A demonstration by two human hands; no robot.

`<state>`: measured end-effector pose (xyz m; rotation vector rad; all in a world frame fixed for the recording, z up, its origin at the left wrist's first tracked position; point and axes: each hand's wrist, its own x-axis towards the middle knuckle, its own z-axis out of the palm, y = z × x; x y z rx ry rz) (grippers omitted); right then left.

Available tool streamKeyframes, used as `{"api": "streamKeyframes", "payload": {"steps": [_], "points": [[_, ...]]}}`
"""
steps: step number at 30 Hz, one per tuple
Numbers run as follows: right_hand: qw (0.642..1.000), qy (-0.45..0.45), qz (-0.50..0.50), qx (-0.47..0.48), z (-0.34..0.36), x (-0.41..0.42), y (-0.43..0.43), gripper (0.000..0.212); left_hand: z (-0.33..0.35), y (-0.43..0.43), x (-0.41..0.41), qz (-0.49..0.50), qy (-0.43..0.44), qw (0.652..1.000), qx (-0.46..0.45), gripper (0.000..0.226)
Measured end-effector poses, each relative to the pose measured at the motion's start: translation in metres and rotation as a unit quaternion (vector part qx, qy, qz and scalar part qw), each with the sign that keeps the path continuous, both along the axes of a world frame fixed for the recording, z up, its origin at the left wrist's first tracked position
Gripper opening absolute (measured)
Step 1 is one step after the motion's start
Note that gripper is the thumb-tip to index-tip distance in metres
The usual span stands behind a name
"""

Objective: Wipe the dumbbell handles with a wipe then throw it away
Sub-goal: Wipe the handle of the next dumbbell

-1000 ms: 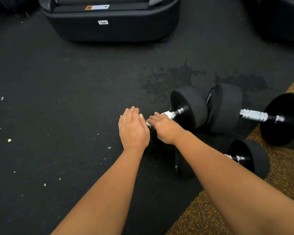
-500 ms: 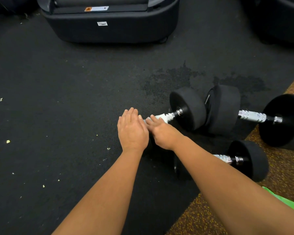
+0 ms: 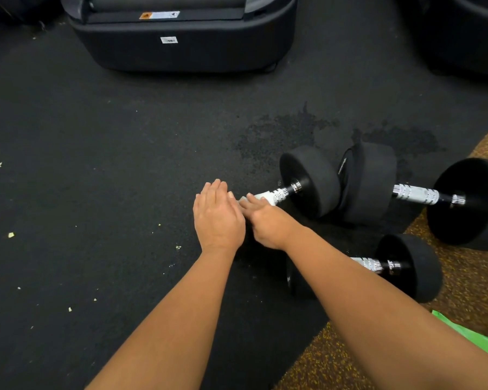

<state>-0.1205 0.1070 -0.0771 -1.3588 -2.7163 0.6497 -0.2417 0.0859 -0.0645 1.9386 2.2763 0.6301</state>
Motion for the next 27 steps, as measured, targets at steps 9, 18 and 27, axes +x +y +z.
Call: {"api": "streamKeyframes", "payload": {"steps": [9,18,27], "points": [[0.999,-0.007,-0.040,0.017,0.003,0.018,0.001,0.055,0.001,0.001,0.000,0.002,0.007,1.000,0.026,0.062],[1.000,-0.014,0.006,0.000,0.003,0.013,-0.004,0.064,0.003,0.001,-0.001,-0.003,0.016,1.000,-0.008,0.040],[0.999,-0.040,-0.018,0.003,0.003,0.002,0.000,0.064,0.008,0.003,-0.001,0.000,0.019,1.000,-0.003,0.034]]}}
